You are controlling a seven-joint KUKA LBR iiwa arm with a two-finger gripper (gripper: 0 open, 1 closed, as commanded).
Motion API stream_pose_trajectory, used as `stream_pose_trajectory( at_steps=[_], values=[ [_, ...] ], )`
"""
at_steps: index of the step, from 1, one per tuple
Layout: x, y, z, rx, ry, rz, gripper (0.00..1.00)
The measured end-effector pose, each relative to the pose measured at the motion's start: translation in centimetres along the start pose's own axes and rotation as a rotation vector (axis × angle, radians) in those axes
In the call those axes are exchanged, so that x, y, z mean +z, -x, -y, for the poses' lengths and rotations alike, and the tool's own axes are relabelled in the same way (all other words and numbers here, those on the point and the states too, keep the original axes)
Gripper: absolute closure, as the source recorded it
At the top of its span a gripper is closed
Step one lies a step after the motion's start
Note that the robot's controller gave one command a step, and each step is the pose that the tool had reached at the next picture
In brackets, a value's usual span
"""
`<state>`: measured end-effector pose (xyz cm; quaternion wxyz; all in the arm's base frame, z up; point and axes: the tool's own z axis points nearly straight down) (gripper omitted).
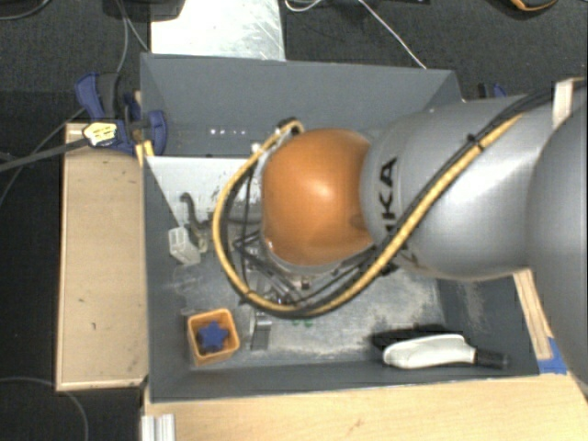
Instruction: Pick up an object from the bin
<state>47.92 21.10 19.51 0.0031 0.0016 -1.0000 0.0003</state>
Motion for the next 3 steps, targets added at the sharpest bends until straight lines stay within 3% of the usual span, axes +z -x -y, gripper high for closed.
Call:
stream_pose_trajectory(
  at_steps=[1,2,3],
  values=[
    [-0.4,0.2,0.1,0.007,0.002,0.008,0.0],
    [11.4,1.9,-4.1,-0.107,-0.004,-0.014,0.0],
    [4.7,2.1,-4.3,-0.375,0.002,0.01,0.0]
  ],
)
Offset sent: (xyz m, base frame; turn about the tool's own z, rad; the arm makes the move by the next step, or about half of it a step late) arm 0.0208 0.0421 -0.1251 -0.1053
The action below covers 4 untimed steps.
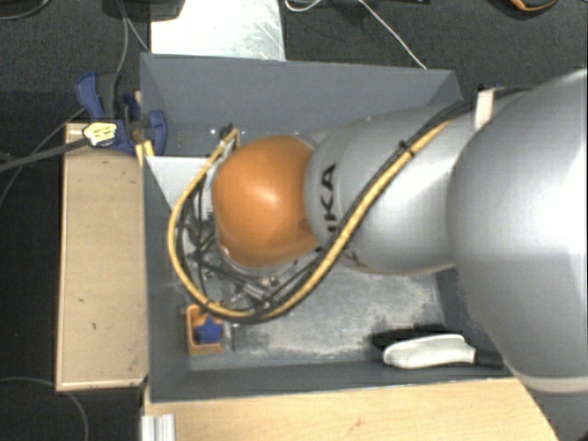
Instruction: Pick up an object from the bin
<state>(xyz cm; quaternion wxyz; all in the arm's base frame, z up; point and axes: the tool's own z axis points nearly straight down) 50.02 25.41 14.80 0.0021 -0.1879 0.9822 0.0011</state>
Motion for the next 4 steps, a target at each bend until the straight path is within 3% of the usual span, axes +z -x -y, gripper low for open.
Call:
stream_pose_trajectory(
  at_steps=[1,2,3,4],
  values=[
    [4.6,-1.5,-0.7,-0.037,0.003,-0.019,0.0],
    [7.7,1.1,0.4,0.083,0.001,0.001,0.0],
    [7.6,-1.8,-0.6,0.129,0.003,-0.013,1.0],
    [7.6,-1.8,-0.6,0.13,0.003,-0.013,1.0]
  ],
)
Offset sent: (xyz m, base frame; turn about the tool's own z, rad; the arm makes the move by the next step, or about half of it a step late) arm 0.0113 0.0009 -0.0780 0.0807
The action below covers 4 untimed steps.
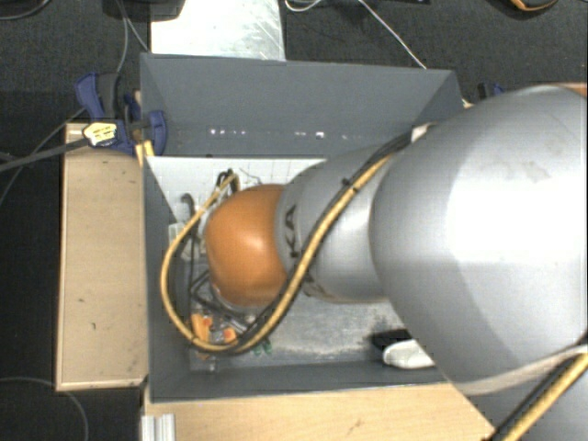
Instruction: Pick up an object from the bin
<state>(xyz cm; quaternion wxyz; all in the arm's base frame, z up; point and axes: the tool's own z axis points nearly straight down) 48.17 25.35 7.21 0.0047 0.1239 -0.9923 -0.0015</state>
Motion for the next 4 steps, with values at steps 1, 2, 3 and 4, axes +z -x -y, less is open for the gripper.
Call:
stream_pose_trajectory(
  at_steps=[1,2,3,4],
  values=[
    [-0.1,0.0,0.0,0.0,0.0,0.001,1.0],
    [-0.3,0.0,0.0,0.001,0.001,0.001,1.0],
    [-0.6,-0.1,0.0,0.001,0.0,-0.001,1.0],
    [-1.2,-0.1,0.0,0.002,0.001,0.0,1.0]
  ],
)
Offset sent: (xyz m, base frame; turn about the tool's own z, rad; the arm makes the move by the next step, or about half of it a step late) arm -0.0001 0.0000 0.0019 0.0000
